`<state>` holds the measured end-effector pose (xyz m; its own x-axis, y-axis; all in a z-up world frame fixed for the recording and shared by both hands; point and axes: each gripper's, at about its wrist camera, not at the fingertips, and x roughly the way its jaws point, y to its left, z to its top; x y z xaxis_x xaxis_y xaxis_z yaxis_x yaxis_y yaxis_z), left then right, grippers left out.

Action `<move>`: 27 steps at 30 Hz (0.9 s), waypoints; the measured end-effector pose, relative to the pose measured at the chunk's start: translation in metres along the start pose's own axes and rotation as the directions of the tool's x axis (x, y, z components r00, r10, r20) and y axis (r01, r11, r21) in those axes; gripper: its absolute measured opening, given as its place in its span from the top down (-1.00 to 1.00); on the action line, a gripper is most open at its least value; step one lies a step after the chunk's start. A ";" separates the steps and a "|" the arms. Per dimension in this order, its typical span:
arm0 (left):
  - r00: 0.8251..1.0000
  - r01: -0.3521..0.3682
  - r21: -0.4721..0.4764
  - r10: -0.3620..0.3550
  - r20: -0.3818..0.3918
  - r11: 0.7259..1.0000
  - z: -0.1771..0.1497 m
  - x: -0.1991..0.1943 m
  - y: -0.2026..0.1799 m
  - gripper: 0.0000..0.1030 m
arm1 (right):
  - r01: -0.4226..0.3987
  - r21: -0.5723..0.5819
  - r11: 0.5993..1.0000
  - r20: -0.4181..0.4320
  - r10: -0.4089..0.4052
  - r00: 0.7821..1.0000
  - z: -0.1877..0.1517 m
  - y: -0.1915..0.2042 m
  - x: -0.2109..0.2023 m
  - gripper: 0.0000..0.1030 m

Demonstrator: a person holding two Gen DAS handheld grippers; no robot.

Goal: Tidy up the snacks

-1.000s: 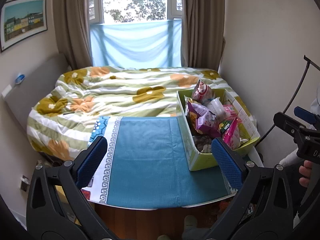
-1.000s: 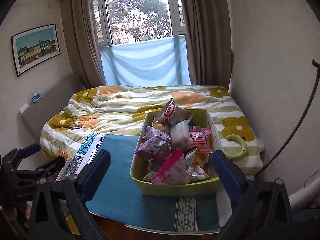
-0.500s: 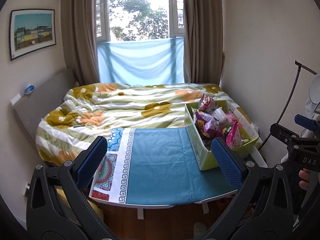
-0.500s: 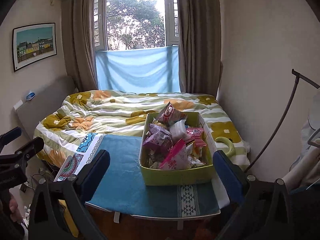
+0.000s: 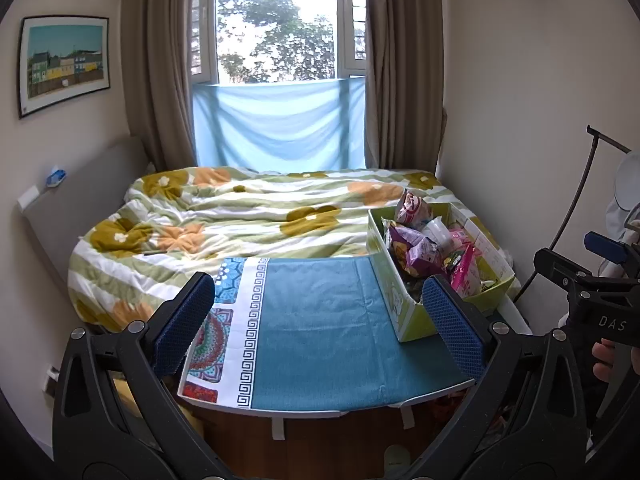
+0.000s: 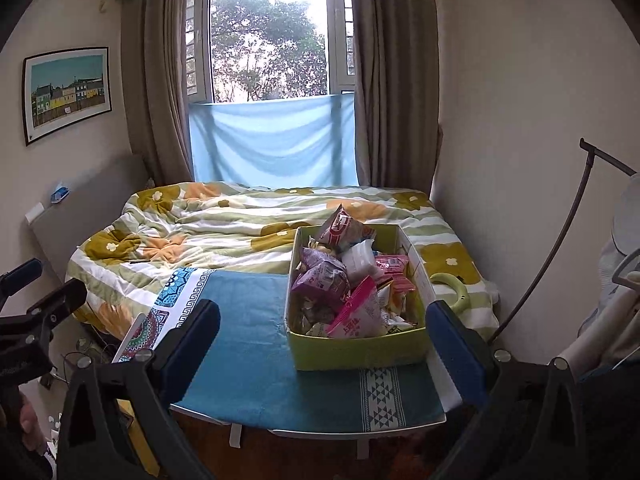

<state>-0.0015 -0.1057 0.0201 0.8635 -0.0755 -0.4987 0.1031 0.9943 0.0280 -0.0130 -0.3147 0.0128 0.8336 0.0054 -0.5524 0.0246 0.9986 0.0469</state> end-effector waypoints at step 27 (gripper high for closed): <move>1.000 0.003 -0.001 -0.003 -0.004 1.000 0.001 0.005 -0.001 -1.00 | 0.007 0.003 1.000 -0.016 -0.007 1.000 0.000 -0.002 0.008 -0.99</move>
<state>0.0029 -0.1071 0.0182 0.8610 -0.0780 -0.5026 0.1049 0.9942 0.0254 -0.0062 -0.3169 0.0077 0.8242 -0.0010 -0.5663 0.0321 0.9985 0.0450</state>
